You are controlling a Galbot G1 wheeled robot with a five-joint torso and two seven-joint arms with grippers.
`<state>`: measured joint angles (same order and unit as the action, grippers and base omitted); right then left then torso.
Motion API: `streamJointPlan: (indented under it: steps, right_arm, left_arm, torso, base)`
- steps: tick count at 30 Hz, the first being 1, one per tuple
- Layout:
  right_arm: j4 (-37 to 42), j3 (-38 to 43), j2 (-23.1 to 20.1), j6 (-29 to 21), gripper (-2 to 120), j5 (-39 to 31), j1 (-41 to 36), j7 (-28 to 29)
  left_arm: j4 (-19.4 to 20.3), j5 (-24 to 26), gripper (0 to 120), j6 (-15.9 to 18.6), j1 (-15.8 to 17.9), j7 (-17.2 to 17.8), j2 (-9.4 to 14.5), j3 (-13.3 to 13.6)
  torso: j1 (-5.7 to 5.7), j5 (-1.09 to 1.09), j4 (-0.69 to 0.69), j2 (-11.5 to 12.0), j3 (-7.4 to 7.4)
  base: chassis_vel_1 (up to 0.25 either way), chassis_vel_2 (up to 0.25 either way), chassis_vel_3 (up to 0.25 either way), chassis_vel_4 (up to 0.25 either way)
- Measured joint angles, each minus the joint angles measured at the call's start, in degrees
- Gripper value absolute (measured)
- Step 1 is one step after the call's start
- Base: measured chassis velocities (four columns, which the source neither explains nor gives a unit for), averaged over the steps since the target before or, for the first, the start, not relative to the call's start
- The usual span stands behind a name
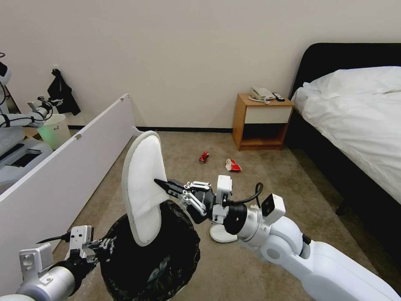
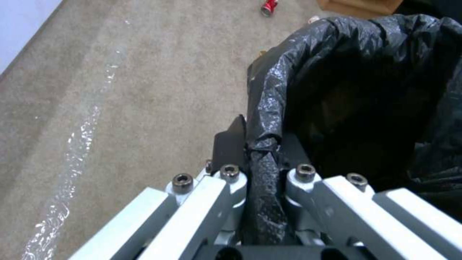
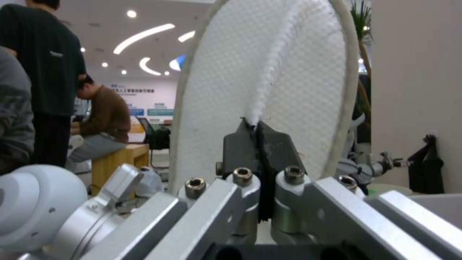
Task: Pick up the trash bin, then pick up the garbage from the floor and place it into the trash bin.
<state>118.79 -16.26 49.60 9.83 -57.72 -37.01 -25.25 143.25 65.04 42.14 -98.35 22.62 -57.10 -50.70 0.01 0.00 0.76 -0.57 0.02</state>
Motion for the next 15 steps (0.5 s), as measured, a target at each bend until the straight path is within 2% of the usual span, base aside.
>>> streamJointPlan:
  steps: [4,5,8,10,11,14,15]
  right_arm:
    - [-0.5,-0.8,0.0,0.5,0,1.2,-0.4,0.8]
    - [-0.8,-1.1,0.0,0.7,6,1.8,-0.5,1.3]
    - [-1.0,-1.4,0.1,0.8,12,2.2,-0.6,1.8]
    - [-1.5,-1.8,0.4,0.8,25,2.9,-0.7,2.8]
    - [-1.5,-1.8,0.4,0.8,25,2.9,-0.7,2.8]
    - [-1.6,-2.2,0.4,0.7,39,3.4,-0.8,3.2]
    - [-1.6,-2.2,0.4,0.7,39,3.4,-0.8,3.2]
  left_arm:
    - [0.0,0.0,4,0.0,0.0,0.0,0.0,0.0]
    - [0.0,0.0,4,0.0,0.0,0.0,-0.1,0.0]
    - [0.0,0.0,4,0.0,-0.1,0.0,-0.1,0.0]
    - [0.0,0.1,4,0.0,-0.4,0.0,-0.2,0.0]
    - [0.0,0.1,4,0.0,-0.4,0.0,-0.2,0.0]
    - [0.0,0.2,4,0.0,-0.7,0.1,-0.3,0.0]
    - [0.0,0.2,4,0.0,-0.7,0.1,-0.3,0.0]
  torso:
    - [0.0,0.0,0.0,0.0,0.0]
    - [0.0,0.0,0.0,0.0,0.0]
    - [0.0,0.0,0.0,0.0,0.0]
    - [0.0,0.0,0.0,0.0,0.0]
    - [0.0,0.0,0.0,0.0,0.0]
    - [0.0,0.0,0.0,0.0,0.0]
    - [0.0,0.0,0.0,0.0,0.0]
  base:
    - [0.0,0.0,0.0,0.0]
    - [0.0,0.0,0.0,0.0]
    - [0.0,0.0,0.0,0.0]
    - [0.0,0.0,0.0,0.0]
    - [0.0,0.0,0.0,0.0]
    - [0.0,0.0,0.0,0.0]
    - [0.0,0.0,0.0,0.0]
